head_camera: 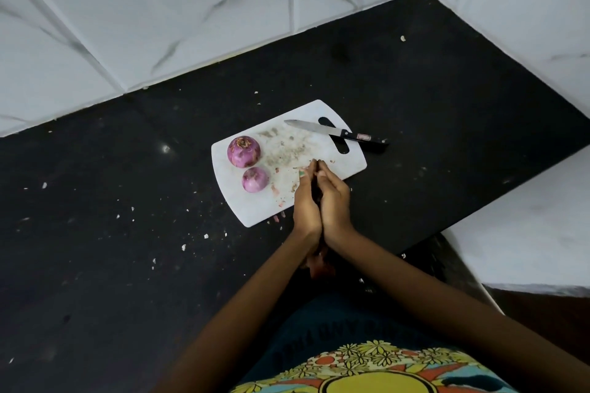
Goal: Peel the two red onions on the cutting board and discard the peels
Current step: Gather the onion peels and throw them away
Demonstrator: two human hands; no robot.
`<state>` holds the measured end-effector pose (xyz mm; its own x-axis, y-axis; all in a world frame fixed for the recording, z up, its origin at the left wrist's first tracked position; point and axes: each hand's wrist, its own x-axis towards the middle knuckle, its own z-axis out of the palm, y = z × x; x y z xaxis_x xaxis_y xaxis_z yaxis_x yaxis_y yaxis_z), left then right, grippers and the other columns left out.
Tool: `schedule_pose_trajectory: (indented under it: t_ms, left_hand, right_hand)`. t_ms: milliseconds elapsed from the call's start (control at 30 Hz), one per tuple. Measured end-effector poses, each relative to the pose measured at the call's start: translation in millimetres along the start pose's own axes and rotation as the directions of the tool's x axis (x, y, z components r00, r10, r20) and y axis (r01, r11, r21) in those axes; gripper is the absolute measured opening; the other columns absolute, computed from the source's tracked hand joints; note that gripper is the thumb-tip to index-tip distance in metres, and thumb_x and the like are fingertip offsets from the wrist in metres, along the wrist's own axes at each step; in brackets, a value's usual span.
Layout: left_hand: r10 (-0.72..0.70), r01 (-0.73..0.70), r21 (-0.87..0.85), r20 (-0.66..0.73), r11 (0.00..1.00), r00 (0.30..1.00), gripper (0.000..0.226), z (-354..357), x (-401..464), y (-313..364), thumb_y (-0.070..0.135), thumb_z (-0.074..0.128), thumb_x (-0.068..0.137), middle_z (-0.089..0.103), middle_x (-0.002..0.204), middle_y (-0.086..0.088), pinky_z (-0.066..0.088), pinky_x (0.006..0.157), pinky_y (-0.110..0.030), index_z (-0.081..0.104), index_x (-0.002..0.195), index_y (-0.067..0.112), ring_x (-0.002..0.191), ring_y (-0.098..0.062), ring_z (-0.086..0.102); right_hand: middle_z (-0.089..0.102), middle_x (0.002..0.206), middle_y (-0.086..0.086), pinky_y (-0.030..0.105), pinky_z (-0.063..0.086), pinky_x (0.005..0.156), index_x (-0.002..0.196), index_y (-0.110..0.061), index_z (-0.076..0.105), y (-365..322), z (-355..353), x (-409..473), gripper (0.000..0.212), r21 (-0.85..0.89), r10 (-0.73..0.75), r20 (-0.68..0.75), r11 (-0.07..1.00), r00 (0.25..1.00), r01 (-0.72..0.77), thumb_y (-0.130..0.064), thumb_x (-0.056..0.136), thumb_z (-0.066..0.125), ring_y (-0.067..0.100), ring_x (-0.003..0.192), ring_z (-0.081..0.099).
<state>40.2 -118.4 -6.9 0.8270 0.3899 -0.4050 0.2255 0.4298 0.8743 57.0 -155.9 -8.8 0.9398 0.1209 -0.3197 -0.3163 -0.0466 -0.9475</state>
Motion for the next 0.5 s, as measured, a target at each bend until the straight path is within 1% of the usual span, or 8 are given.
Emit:
schedule_pose_trajectory:
  t_ms: [33,67,133,200,300,367,433,500]
  left_hand:
    - [0.000,0.001,0.036,-0.032,0.999,0.999,0.042,-3.1,2.5,-0.6,0.022,0.027,0.106,0.048,0.144,-0.003,0.032,0.112,-0.023,0.046,0.141,0.006,0.135,-0.012,0.043]
    - [0.001,0.001,0.056,-0.033,0.998,0.999,0.039,-2.9,2.9,3.4,0.019,0.031,0.106,0.054,0.139,-0.003,0.037,0.108,-0.021,0.050,0.138,0.006,0.129,-0.011,0.048]
    - [-0.003,0.006,0.081,-0.041,0.997,0.999,0.034,-2.7,3.8,15.0,0.017,0.038,0.104,0.064,0.122,0.001,0.046,0.090,-0.009,0.059,0.129,0.008,0.108,-0.002,0.060]
    - [-0.013,0.016,0.043,-0.066,0.999,0.998,0.029,-2.7,5.9,23.1,0.017,0.043,0.102,0.068,0.105,0.007,0.048,0.075,-0.005,0.065,0.120,0.010,0.091,0.005,0.063]
    - [0.006,-0.002,0.042,-0.094,0.999,0.996,0.026,-4.7,6.6,34.8,0.020,0.048,0.100,0.072,0.104,0.005,0.051,0.088,-0.018,0.070,0.113,0.014,0.101,-0.006,0.066]
    - [0.018,-0.017,0.019,-0.077,1.000,0.997,0.027,-5.0,7.2,43.0,0.018,0.048,0.100,0.071,0.112,0.003,0.050,0.096,-0.023,0.068,0.117,0.012,0.106,-0.008,0.065]
    - [0.018,-0.018,-0.006,-0.066,1.000,0.998,0.028,-4.8,8.4,51.7,0.014,0.047,0.101,0.070,0.116,0.000,0.050,0.095,-0.021,0.066,0.121,0.009,0.107,-0.009,0.065]
    - [0.028,-0.030,-0.040,-0.054,0.999,0.998,0.028,-4.4,9.5,57.6,0.017,0.047,0.100,0.072,0.110,-0.003,0.053,0.089,-0.022,0.069,0.116,0.009,0.103,-0.011,0.067]
  right_hand:
    - [0.059,0.128,0.016,0.018,0.046,0.084,0.128,0.000,0.053,0.1,1.8,1.1,0.034,0.024,0.003,-0.032,1.000,0.999,-0.002,-0.018,0.101,0.040,0.027,0.119,0.056]
    - [0.062,0.124,0.016,0.023,0.048,0.086,0.124,-0.001,0.056,-2.5,4.0,1.1,0.033,0.055,0.008,-0.068,0.998,0.998,-0.004,-0.020,0.101,0.042,0.027,0.115,0.059]
    - [0.066,0.116,0.017,0.033,0.051,0.089,0.117,-0.002,0.061,-10.7,10.0,0.1,0.031,0.080,0.018,-0.124,0.997,0.992,-0.008,-0.022,0.100,0.046,0.028,0.107,0.063]
    - [0.066,0.112,0.020,0.040,0.052,0.089,0.114,0.000,0.061,-18.4,14.5,0.0,0.032,0.098,0.017,-0.145,0.995,0.989,-0.003,-0.024,0.099,0.047,0.033,0.104,0.064]
    - [0.069,0.101,0.018,0.035,0.053,0.079,0.104,-0.001,0.064,-31.4,22.8,-1.2,0.028,0.112,-0.032,-0.150,0.992,0.988,0.049,-0.024,0.098,0.048,0.033,0.094,0.066]
    - [0.071,0.087,0.006,0.027,0.053,0.072,0.093,-0.010,0.065,-38.9,27.7,-1.7,0.021,0.126,-0.060,-0.163,0.989,0.985,0.081,-0.023,0.098,0.049,0.020,0.080,0.068]
    - [0.069,0.078,-0.004,0.023,0.053,0.069,0.089,-0.015,0.064,-46.0,30.6,-0.9,0.019,0.164,-0.061,-0.183,0.982,0.981,0.092,-0.023,0.098,0.050,0.008,0.072,0.065]
    - [0.069,0.078,-0.005,0.022,0.054,0.068,0.089,-0.014,0.065,-51.6,32.9,0.1,0.019,0.200,-0.036,-0.197,0.977,0.980,0.076,-0.025,0.097,0.051,0.006,0.072,0.066]
